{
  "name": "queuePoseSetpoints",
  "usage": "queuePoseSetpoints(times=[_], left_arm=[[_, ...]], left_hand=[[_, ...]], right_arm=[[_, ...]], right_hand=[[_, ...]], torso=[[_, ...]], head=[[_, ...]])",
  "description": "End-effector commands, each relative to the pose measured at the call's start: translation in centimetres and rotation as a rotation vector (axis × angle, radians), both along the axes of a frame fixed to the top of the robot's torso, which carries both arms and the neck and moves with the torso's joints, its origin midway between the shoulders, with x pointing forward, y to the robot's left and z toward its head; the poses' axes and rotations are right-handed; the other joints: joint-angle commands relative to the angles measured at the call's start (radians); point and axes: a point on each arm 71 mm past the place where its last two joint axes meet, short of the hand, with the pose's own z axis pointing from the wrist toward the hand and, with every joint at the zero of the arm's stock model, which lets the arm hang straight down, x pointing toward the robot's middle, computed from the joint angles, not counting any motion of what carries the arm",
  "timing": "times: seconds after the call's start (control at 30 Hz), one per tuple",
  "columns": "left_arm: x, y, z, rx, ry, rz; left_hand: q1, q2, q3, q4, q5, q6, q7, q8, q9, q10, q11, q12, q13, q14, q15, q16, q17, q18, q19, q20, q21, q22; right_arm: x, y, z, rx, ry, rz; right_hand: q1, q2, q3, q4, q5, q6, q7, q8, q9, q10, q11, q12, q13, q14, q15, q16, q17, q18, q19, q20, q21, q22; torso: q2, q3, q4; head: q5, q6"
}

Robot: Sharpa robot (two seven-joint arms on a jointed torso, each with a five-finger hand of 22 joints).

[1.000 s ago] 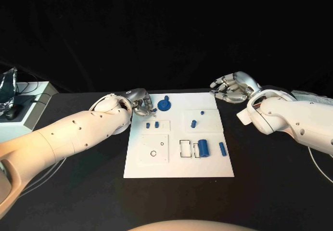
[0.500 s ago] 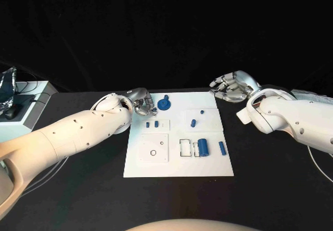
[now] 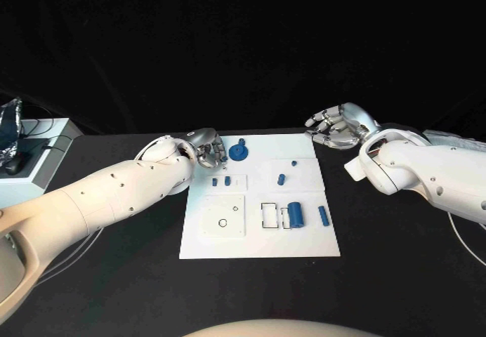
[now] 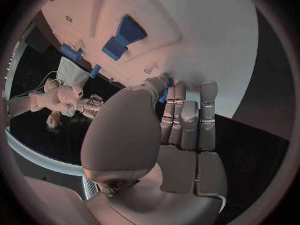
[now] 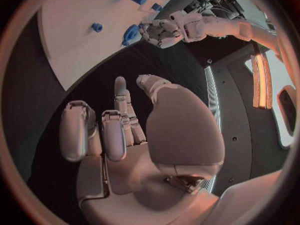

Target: Assemble the parts on the task board

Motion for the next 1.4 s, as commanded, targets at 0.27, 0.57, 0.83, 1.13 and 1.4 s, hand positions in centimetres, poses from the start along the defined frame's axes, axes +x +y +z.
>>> queuePoseSetpoints(times=[0.27, 0.57, 0.83, 1.13, 1.4], left_arm=[[-0.04, -0.23, -0.4, 0.016, 0.025, -0.018], [-0.02, -0.07, -0.44, 0.013, 0.029, -0.02], [0.06, 0.12, -0.21, -0.032, 0.005, -0.023], [0.1, 0.27, 0.21, -0.087, -0.041, -0.03], [-0.21, 0.3, 0.44, -0.125, -0.062, -0.056]], left_hand=[[0.01, 0.001, 0.01, -0.001, 0.003, 0.013, -0.001, 0.0, 0.003, 0.013, -0.004, 0.0, -0.001, 0.002, -0.002, 0.009, 0.011, -0.008, 0.0, -0.002, 0.001, 0.004], [0.055, 0.03, 0.107, -0.04, 0.004, 0.034, -0.001, -0.004, 0.005, 0.027, -0.011, -0.008, -0.008, 0.0, -0.01, 0.011, 0.014, -0.008, -0.001, -0.01, 0.012, 0.016], [0.006, 0.039, 0.297, -0.117, 0.004, 0.054, 0.003, -0.022, 0.006, 0.015, -0.006, 0.017, 0.01, 0.0, -0.01, 0.005, 0.01, -0.007, -0.02, -0.014, 0.056, 0.052], [-0.032, 0.037, 0.338, -0.141, 0.005, 0.069, -0.001, -0.019, 0.013, 0.02, -0.009, 0.034, 0.021, 0.013, -0.012, 0.011, 0.027, -0.009, -0.015, -0.015, 0.078, 0.075], [-0.053, 0.035, 0.353, -0.151, 0.005, 0.08, -0.005, -0.013, 0.022, 0.029, -0.013, 0.044, 0.028, 0.031, -0.015, 0.02, 0.054, -0.011, -0.006, -0.017, 0.09, 0.089]], right_arm=[[-0.09, 0.15, 0.07, -0.005, -0.008, 0.016], [-0.1, 0.11, 0.08, -0.005, -0.009, 0.015], [-0.09, 0.11, 0.08, -0.005, -0.009, 0.015], [-0.08, 0.15, 0.08, -0.005, -0.01, 0.016], [-0.07, 0.18, 0.08, -0.005, -0.01, 0.017]], right_hand=[[-0.012, 0.002, 0.004, -0.001, 0.001, 0.008, -0.001, -0.006, 0.001, 0.008, 0.001, -0.004, -0.001, 0.059, 0.005, 0.004, 0.058, -0.003, 0.011, 0.0, 0.0, 0.104], [-0.012, 0.002, 0.004, -0.001, 0.001, 0.008, -0.001, -0.006, 0.001, 0.008, 0.001, -0.004, -0.001, 0.059, 0.005, 0.004, 0.058, -0.003, 0.011, 0.0, 0.0, 0.104], [-0.012, 0.002, 0.004, -0.001, 0.001, 0.008, -0.001, -0.006, 0.001, 0.008, 0.001, -0.004, -0.001, 0.059, 0.005, 0.004, 0.058, -0.003, 0.011, 0.0, 0.0, 0.104], [-0.014, 0.002, 0.004, -0.003, 0.002, 0.009, -0.001, -0.007, 0.002, 0.011, 0.001, -0.007, -0.004, 0.059, 0.005, 0.005, 0.059, -0.003, 0.011, 0.0, 0.0, 0.105], [-0.014, 0.002, 0.004, -0.003, 0.002, 0.009, -0.001, -0.007, 0.002, 0.011, 0.001, -0.007, -0.004, 0.059, 0.005, 0.005, 0.059, -0.003, 0.011, 0.0, 0.0, 0.105]], torso=[[-0.001, 0.001, 0.0016], [-0.001, 0.0004, 0.0022], [-0.001, 0.0003, 0.0023], [-0.001, 0.0004, 0.0022], [-0.002, 0.0002, 0.0026]], head=[[-0.001, -0.002], [0.0, -0.001], [0.001, 0.0], [0.002, 0.001], [0.003, 0.003]])
